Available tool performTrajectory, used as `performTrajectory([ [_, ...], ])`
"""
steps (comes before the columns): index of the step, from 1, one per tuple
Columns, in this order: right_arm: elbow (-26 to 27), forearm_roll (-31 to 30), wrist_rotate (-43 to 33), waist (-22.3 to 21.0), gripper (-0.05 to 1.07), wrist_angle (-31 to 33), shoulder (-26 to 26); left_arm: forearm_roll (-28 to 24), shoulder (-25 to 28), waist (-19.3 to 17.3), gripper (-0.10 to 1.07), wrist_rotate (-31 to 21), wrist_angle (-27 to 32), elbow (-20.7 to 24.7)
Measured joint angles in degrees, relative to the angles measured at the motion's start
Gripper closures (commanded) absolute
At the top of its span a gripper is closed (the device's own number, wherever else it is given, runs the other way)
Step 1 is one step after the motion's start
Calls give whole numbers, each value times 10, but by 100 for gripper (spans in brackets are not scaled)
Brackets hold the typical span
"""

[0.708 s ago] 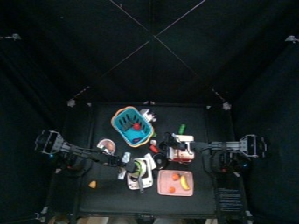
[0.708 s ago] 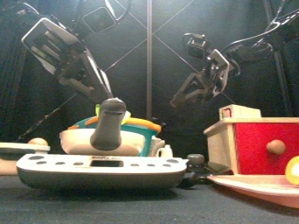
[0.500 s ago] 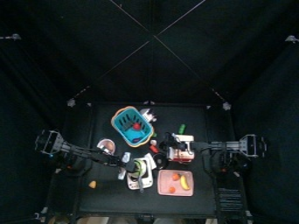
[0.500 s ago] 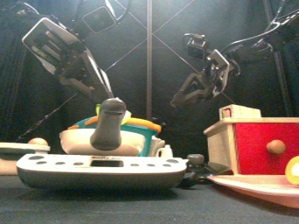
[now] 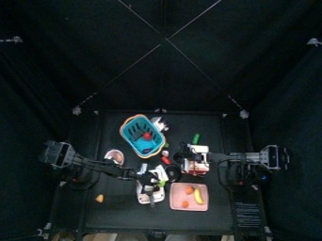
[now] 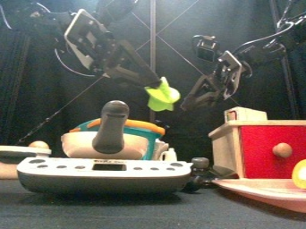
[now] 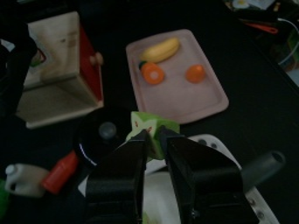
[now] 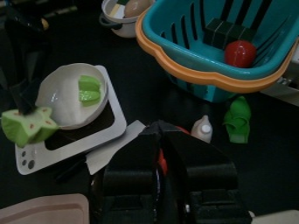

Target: Put starfruit top in plate

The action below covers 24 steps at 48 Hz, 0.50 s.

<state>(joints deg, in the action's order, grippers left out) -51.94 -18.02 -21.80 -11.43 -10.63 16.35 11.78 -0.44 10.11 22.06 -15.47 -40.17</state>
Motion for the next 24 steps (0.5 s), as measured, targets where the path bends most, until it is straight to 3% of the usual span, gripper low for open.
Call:
performTrajectory([
  [7,-11,2,0,-2,55,0,25,-10,51,5,38,0,-44,31],
  [24,-18,1,0,-2,55,-1,33,-11,141,31,39,-4,-61,119],
])
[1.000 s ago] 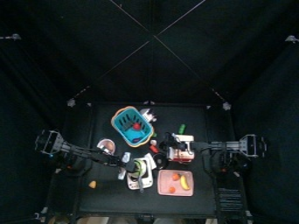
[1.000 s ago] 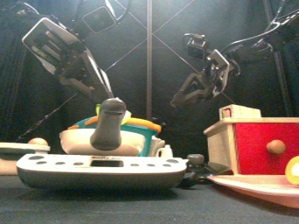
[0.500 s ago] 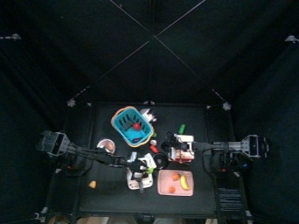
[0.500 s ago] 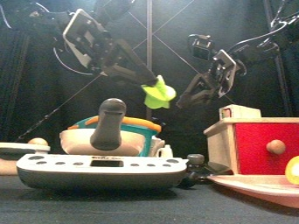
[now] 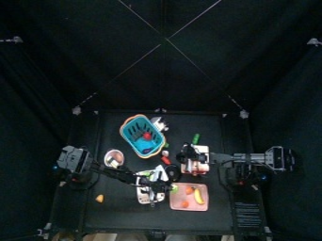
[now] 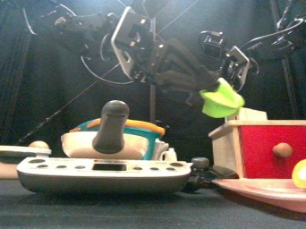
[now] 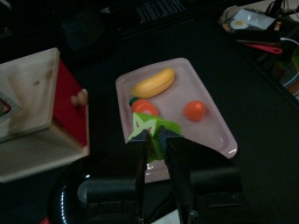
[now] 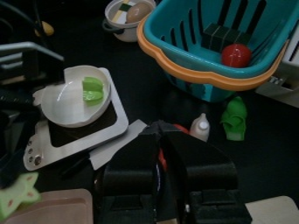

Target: Put starfruit top in plate

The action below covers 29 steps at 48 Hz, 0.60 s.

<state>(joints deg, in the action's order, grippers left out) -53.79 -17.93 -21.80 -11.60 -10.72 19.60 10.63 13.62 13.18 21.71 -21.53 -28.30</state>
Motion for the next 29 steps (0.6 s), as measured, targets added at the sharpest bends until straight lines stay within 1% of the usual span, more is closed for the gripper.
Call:
performTrajectory([
  [8,-1,0,0,0,55,1,0,3,33,4,39,-2,0,23],
  [13,-1,-1,0,0,55,0,0,18,48,4,38,-3,0,33],
  [19,-1,0,0,0,55,0,0,33,59,3,38,-2,0,40],
  [29,-2,-2,0,0,55,0,0,38,63,4,38,-2,3,45],
])
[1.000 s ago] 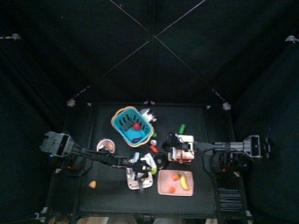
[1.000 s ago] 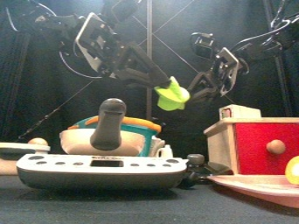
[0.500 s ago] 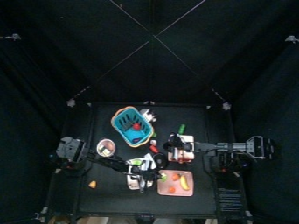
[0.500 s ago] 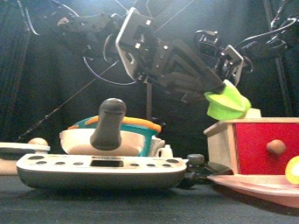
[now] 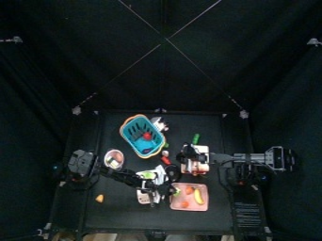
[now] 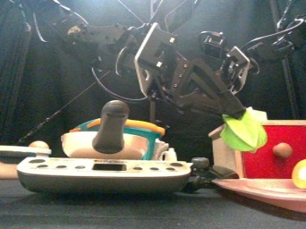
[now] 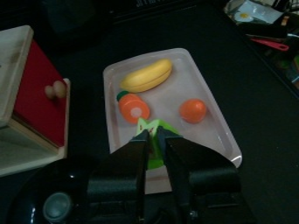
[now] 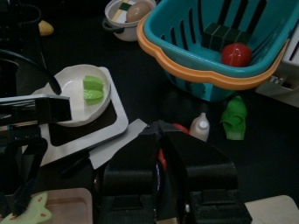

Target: Put starfruit top in plate

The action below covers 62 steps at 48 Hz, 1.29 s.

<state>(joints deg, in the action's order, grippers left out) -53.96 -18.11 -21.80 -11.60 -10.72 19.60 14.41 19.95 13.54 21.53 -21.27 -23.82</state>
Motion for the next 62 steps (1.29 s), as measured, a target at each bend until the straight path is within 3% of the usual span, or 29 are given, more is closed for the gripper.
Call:
performTrajectory([
  [9,0,0,0,0,55,0,0,1,1,-2,37,0,1,0],
  [27,0,-1,0,0,55,0,0,1,0,-3,22,0,2,0],
  [54,-1,-1,0,0,55,0,0,-1,1,-2,21,6,3,-1],
  [62,-2,-1,0,1,55,0,0,-33,0,-2,21,14,7,0],
])
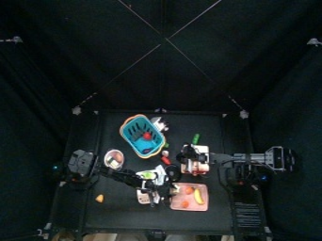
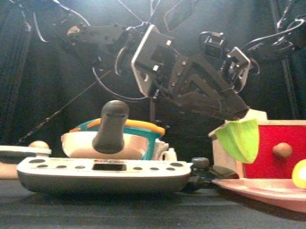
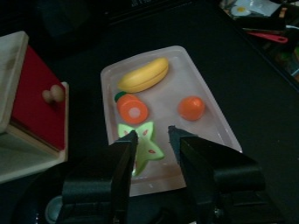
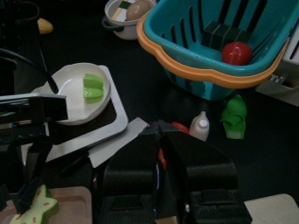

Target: Put starfruit top in plate

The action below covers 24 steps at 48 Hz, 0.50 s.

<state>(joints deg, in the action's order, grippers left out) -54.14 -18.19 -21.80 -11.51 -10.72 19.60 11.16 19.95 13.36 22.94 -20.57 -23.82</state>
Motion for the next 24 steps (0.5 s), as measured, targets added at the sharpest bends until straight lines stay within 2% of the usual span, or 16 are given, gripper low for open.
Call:
performTrajectory([
  [9,-1,-1,0,1,55,1,0,-47,0,2,21,19,4,2],
  [14,-5,1,-1,5,55,3,0,-57,0,4,21,32,9,3],
  [19,-14,1,-1,26,55,11,-1,-60,0,4,21,48,17,3],
  [24,-18,0,3,68,55,30,-1,-60,0,4,21,66,18,4],
])
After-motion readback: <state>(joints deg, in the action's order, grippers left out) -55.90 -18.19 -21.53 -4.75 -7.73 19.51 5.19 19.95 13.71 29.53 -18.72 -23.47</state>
